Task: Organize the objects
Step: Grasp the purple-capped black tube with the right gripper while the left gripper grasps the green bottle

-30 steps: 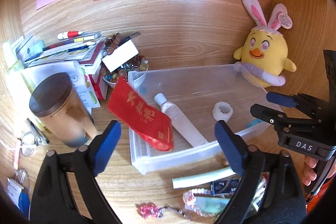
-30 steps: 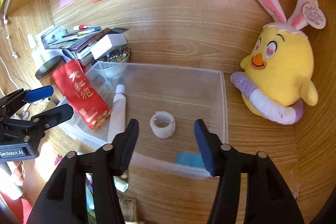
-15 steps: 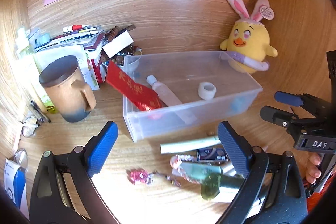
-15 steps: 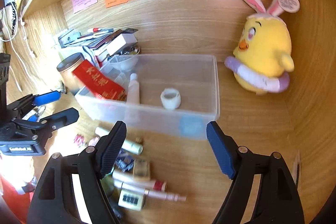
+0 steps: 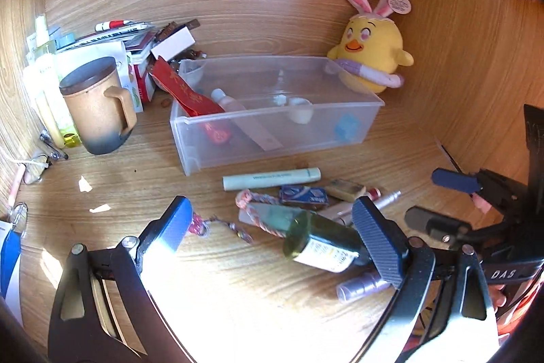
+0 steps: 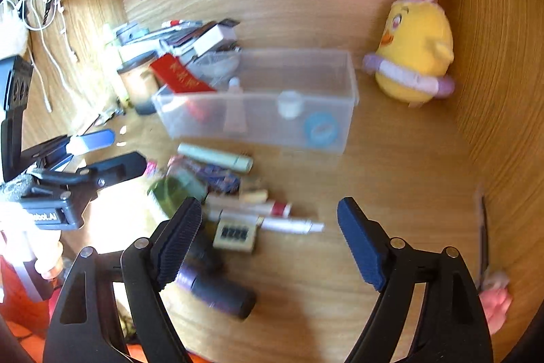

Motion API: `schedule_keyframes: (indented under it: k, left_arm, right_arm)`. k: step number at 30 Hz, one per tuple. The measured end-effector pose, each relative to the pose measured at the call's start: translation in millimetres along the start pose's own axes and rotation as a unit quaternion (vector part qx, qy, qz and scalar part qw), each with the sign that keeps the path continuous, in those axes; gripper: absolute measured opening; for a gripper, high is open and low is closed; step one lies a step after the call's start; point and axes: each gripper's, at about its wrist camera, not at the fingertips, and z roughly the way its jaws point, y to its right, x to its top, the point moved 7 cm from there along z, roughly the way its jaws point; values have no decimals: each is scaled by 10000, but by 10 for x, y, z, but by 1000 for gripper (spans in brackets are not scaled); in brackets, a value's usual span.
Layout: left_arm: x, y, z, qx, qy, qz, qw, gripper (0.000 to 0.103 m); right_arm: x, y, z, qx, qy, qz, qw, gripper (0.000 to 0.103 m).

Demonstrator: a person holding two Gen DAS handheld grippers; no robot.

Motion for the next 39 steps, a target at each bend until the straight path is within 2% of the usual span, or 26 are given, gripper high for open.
schedule_keyframes:
  k: [5, 7, 14, 17, 23, 27, 29, 34, 39]
  left_arm:
    - [-127, 140, 34, -178, -112, 62, 9998, 94]
    - [-170, 200, 77, -254, -215, 117, 9994, 82]
    - [-299, 323, 262, -376, -548, 300, 9973, 68]
    - [-306, 333, 281, -461, -526, 269, 9972, 68]
    - [-322, 373, 264, -605, -478, 295, 9966, 55]
    - [-336, 387, 239, -586, -459, 339, 9966, 55]
    - [-349, 395, 249, -620, -499, 361, 9962, 55]
    - [-387, 387, 307, -600, -601, 345, 9958, 55]
    - [-383, 366, 301, -544, -547, 247, 9967, 56]
  right_arm:
    - [-222, -59, 40, 131, -237, 105, 9996, 80]
    - [-314, -93, 53, 217, -347, 131, 9991, 80]
    - [-451, -236, 60, 200, -430, -71, 9988, 80]
    - [-467, -261, 98, 242, -471, -77, 9986, 80]
    - [-514, -265, 204, 327, -573, -11, 9978, 80]
    - [-532, -273, 221, 356, -546, -9, 9979, 79]
    - [-533, -273, 223, 380, -528, -5, 9979, 76]
    - [-540, -252, 191, 478, -517, 20, 9975, 57]
    - [-557, -187, 154, 455, -507, 85, 9976, 52]
